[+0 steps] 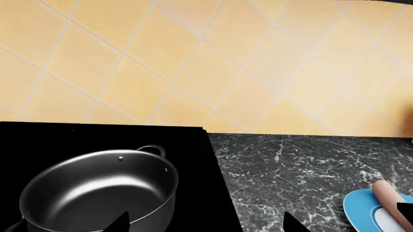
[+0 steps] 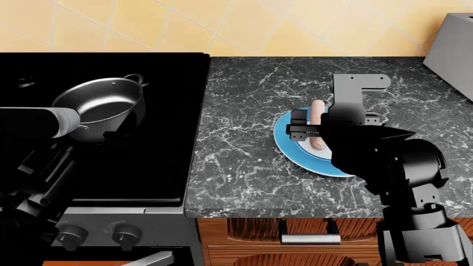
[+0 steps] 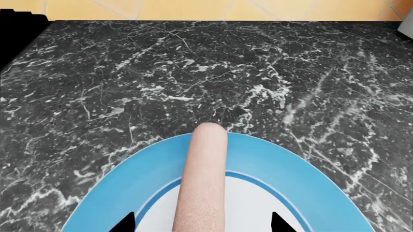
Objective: Frozen meat rests on a plate on the counter. Retrieve the meat and place it in a pot on a burner. Then turn the burner on.
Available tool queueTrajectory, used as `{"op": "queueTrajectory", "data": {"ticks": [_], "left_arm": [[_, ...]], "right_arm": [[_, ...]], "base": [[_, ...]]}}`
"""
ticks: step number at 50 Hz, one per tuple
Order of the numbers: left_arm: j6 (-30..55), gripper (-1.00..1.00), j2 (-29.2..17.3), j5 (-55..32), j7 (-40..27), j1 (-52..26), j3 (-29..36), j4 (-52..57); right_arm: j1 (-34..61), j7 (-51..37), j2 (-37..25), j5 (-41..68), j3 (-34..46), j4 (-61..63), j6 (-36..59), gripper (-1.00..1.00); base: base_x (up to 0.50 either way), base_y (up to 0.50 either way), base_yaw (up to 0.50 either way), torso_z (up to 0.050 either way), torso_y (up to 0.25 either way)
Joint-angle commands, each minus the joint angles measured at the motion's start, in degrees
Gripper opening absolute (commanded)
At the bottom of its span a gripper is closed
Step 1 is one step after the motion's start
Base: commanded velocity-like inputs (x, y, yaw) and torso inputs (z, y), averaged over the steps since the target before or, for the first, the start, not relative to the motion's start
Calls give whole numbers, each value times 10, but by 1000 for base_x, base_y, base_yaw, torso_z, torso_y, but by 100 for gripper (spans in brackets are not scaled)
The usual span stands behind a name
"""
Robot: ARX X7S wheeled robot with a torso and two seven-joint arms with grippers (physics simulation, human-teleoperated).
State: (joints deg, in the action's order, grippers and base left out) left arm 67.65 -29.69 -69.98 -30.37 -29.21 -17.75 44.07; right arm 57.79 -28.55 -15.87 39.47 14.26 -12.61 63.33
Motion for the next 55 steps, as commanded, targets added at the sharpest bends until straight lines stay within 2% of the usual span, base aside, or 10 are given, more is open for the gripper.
{"op": "queueTrajectory", "data": {"ticks": [1,55], "left_arm": [[-10,100,-2,16,9,5,10,-5],[-22,100,-12,7,-9,6,25,-8]], "right_arm": [[1,8,-2,-9,10,-20,-15,100],[-6,31,-7,-21,34,-68,-53,100]], "base": [[0,0,0,0,0],[0,0,0,0,0]]}}
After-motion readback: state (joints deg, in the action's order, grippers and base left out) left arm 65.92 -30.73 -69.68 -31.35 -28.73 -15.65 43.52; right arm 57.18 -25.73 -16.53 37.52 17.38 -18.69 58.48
